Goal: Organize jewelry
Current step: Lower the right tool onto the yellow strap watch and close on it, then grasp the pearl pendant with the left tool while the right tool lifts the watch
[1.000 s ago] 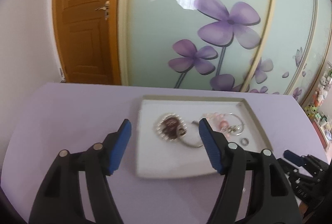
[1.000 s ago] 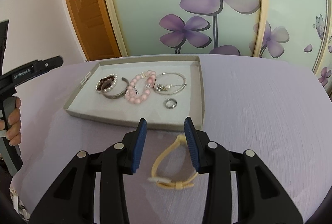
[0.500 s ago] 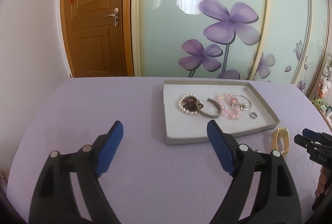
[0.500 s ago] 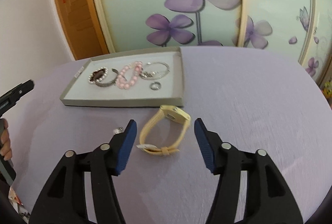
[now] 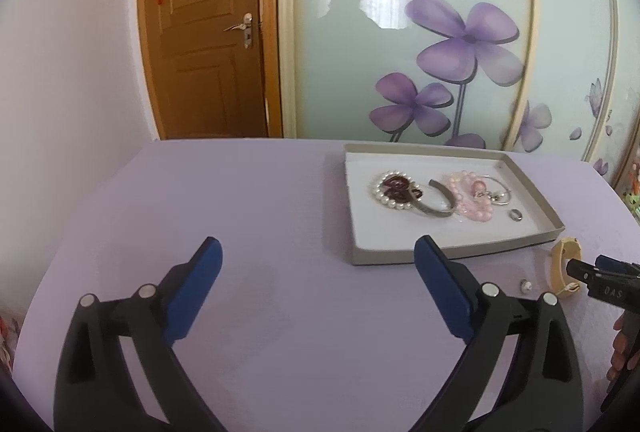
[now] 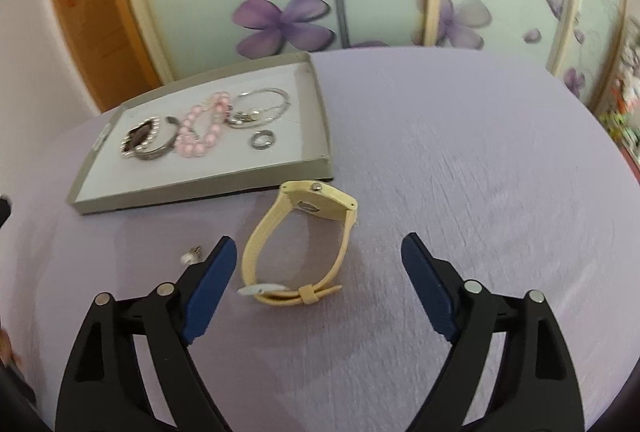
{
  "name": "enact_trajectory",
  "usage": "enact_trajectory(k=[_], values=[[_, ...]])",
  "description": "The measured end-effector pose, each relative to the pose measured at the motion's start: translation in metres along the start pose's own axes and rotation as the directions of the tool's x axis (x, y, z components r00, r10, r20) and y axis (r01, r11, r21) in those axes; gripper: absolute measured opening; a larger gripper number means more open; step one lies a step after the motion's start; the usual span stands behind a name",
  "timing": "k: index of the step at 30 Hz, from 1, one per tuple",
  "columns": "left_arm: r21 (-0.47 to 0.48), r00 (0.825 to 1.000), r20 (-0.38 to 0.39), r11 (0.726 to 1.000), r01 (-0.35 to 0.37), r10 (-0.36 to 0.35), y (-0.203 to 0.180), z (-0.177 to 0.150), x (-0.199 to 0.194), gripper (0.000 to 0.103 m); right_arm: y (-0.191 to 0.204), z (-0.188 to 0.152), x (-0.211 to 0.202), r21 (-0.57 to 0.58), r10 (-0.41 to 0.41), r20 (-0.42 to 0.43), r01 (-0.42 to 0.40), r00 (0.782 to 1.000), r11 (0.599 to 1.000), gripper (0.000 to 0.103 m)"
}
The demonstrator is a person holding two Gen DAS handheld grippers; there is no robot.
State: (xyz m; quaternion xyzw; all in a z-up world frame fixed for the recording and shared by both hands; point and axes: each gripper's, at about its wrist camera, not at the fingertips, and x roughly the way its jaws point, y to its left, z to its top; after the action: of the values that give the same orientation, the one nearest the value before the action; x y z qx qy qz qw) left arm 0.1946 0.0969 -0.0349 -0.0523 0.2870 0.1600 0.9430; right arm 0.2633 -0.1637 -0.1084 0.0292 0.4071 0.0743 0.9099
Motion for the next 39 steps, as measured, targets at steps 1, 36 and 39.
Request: enact_trajectory(k=[1,36,39], values=[[-0.007,1.000,-0.014,1.000,0.008,-0.008,0.002,-0.001,0.002,0.097,-0.001,0.001,0.002,0.013,-0.004,-0.006,0.004,1.000,1.000,0.087],[-0.047,0.979,-0.128,0.987,0.153,-0.158,-0.009,-0.013,0.024,0.097,0.004,0.003,0.018,0.008,0.043,-0.059,-0.043,0.997,0.999,0.040],[-0.024,0.971,-0.135,0.981,0.194,-0.195,-0.025,-0.016,0.022,0.096,-0.005,0.002,0.006,0.007,0.069,-0.015,-0.069,0.997,0.998,0.039]])
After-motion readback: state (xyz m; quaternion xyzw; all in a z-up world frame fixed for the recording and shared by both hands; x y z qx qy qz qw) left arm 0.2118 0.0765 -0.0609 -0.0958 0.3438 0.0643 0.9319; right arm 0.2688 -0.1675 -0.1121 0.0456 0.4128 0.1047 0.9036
